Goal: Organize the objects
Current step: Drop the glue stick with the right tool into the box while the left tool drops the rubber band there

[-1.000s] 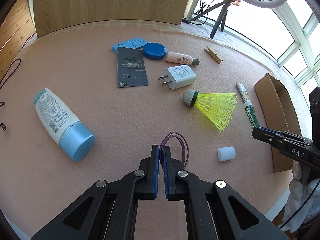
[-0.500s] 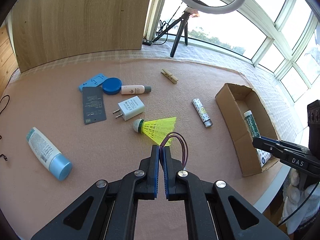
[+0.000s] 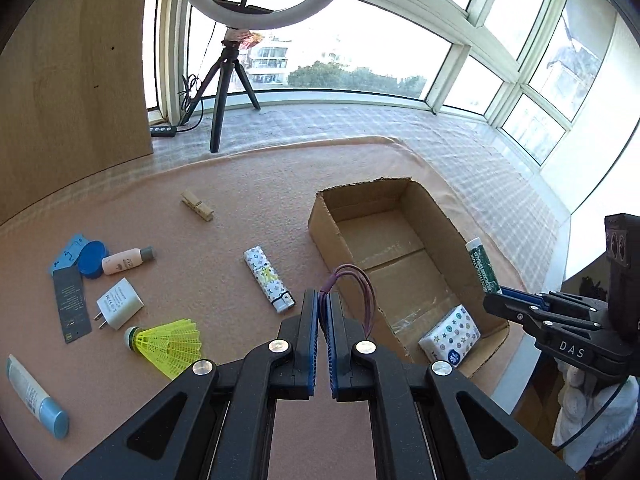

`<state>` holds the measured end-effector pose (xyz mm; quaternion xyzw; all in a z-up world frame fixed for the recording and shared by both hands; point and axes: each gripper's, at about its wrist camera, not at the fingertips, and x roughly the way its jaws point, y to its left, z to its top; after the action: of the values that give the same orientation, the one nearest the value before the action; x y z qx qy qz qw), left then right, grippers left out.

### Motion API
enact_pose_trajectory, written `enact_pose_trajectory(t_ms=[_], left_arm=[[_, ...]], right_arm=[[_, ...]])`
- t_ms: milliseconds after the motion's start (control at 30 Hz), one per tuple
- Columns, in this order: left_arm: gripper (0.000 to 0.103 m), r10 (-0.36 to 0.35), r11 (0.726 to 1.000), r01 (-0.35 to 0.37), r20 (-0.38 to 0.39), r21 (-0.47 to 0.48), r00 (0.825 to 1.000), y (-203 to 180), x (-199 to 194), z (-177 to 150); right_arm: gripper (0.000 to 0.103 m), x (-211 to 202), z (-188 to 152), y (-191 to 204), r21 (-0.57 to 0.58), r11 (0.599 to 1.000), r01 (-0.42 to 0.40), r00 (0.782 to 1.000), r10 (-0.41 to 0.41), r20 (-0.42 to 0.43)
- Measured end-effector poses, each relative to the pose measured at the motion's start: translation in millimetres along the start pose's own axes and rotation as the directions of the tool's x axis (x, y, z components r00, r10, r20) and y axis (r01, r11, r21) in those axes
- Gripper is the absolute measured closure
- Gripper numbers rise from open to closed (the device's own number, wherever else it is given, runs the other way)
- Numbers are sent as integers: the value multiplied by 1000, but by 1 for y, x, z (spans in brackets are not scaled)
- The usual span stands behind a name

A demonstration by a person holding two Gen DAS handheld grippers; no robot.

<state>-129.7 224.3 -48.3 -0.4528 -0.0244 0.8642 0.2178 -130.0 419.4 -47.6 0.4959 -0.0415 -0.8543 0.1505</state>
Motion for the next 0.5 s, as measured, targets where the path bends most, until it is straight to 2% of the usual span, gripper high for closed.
enact_pose_trajectory(t_ms=[267,500], left_arm=[[99,-28,999,29,-15,42,999,-47,41,18],[99,-31,997,33,-33,68,999,-68,61,24]], right_arm=[[89,3,3,-32,25,999,40,999,-40,1],[89,11,6,-41,20,999,45,999,-45,-11]])
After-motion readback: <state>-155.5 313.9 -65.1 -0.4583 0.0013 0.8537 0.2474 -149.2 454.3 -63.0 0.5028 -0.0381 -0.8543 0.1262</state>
